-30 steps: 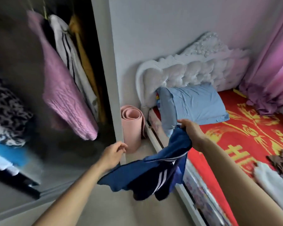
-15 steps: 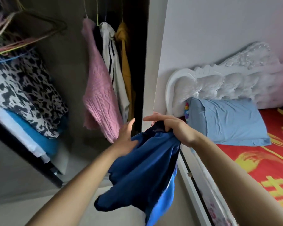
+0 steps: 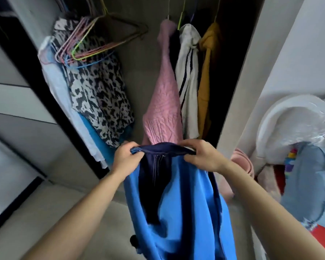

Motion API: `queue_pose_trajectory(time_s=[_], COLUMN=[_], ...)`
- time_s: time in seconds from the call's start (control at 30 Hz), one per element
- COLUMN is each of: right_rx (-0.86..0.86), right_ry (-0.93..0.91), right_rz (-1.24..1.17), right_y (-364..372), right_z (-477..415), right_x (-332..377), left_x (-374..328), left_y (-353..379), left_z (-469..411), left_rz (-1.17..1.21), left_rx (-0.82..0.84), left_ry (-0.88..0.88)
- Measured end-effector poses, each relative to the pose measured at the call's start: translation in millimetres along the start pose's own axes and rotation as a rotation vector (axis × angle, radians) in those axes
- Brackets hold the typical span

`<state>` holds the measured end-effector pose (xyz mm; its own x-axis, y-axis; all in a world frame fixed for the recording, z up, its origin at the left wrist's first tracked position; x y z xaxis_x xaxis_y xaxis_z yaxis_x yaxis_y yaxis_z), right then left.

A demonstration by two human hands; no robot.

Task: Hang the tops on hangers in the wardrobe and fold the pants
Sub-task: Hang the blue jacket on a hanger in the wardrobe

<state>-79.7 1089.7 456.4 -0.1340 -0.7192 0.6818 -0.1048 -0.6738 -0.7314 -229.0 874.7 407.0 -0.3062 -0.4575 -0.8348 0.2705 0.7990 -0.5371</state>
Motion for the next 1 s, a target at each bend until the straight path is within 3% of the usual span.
queue_pose_trajectory(time_s=[0.27,0.37,0.5,0.57,0.67,0.8,0.87,1.0], right_rx=[-0.171,-0.251,-0.237,-0.205,-0.202,-0.339,-0.452,-0.562], right_ry=[-0.158,-0.157,-0.131,-0.069,-0.021,0.001,0.048,0.059], right_rz=[-0.129,-0.121,0.157,0.328,0.374,0.234,0.113,-0.123], right_y=[51.4,57.9,83.3,104.3,127.9,132.8,128.4,112.4], right_z=[-92.4,-120.0,-146.4,-162.3,-190.2,-235.3,-254.4,-290.4], right_x=[36.7,48.9,63.8,75.4,97.8,141.6,163.4,202.4], left_x=[29.1,18.9,4.0,0.0,3.2,31.4,50.5,86.8], left_y=[-68.2,-95.4,-142.3,-165.0,-200.1,-254.5,-277.0,-299.1], left_z=[-18.1,-45.7,-78.9,-93.9,-116.3,-158.9,-178.0,-204.2], left_rz=[-0.144,-0.233,-0.116,-0.069,-0.036,-0.135,-0.215,-0.314], left_rx=[0.009,-0.187,-0.445,-0.479,-0.489,-0.413,-0.236,0.117], left_ry=[-0.079,0.088,0.18,0.269,0.332,0.366,0.396,0.279])
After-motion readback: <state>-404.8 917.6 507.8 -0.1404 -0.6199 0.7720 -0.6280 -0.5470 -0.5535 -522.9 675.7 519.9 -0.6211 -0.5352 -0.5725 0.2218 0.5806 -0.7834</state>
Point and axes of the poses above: each hand's wrist, its own z-axis away from the middle knuckle, its own y-axis out of the palm, x = y × z, the point moved 1 cm from there along -z, towards the middle knuckle, and after that the axes turned 1 degree about x, right-handed, at the moved point
